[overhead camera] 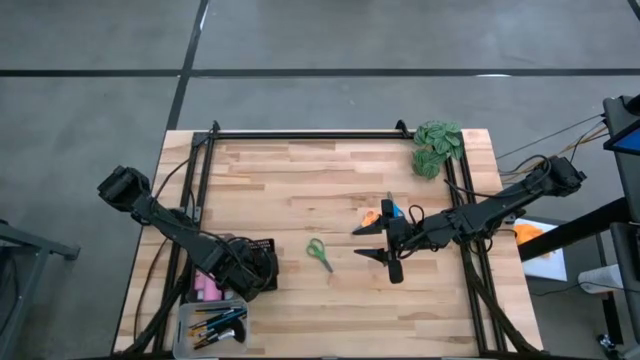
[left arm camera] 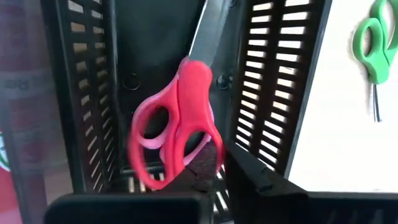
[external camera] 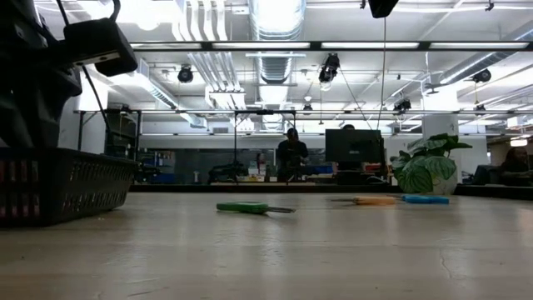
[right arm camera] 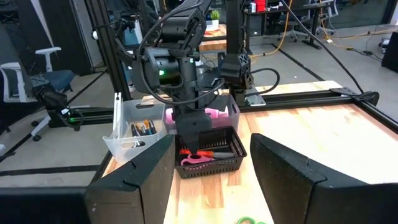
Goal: Pick & Place Paint Supplies
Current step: Put the orange scissors into the black bin, then put the green scissors into the black bin
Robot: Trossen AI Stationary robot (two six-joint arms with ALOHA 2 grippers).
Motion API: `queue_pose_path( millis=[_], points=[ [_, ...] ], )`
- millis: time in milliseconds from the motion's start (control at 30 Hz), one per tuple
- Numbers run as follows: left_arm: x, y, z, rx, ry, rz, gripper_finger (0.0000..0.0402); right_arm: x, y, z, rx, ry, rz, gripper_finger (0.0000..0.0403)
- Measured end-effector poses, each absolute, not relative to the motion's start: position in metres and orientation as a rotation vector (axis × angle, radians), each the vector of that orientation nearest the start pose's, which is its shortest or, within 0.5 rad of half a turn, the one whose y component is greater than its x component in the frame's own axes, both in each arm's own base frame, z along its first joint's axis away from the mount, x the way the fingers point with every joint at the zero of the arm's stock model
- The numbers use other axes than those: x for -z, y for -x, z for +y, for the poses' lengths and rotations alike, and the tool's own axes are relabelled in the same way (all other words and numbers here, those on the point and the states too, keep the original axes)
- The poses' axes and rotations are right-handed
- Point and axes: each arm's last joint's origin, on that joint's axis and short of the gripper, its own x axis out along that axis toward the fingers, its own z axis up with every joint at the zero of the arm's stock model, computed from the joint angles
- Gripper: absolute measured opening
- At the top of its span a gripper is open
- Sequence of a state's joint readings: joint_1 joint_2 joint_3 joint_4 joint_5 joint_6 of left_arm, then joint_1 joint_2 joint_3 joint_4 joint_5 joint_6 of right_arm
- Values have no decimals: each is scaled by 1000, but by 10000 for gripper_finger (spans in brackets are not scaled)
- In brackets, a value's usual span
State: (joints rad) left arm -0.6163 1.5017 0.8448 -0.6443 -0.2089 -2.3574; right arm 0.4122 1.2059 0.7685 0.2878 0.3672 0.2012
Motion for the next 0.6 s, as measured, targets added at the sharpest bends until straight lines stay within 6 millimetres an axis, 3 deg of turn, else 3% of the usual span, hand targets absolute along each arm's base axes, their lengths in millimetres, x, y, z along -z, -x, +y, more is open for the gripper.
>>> queue_pose_path(
  millis=[200,600],
  points=[
    [-173,-215,-145,-1068,1509,862,74,-287,-249,97,-31,-144,142,209],
    [-182,-218,-146,-1022,1514,862,79,-287,-249,97,-31,-144,142,209]
  ],
)
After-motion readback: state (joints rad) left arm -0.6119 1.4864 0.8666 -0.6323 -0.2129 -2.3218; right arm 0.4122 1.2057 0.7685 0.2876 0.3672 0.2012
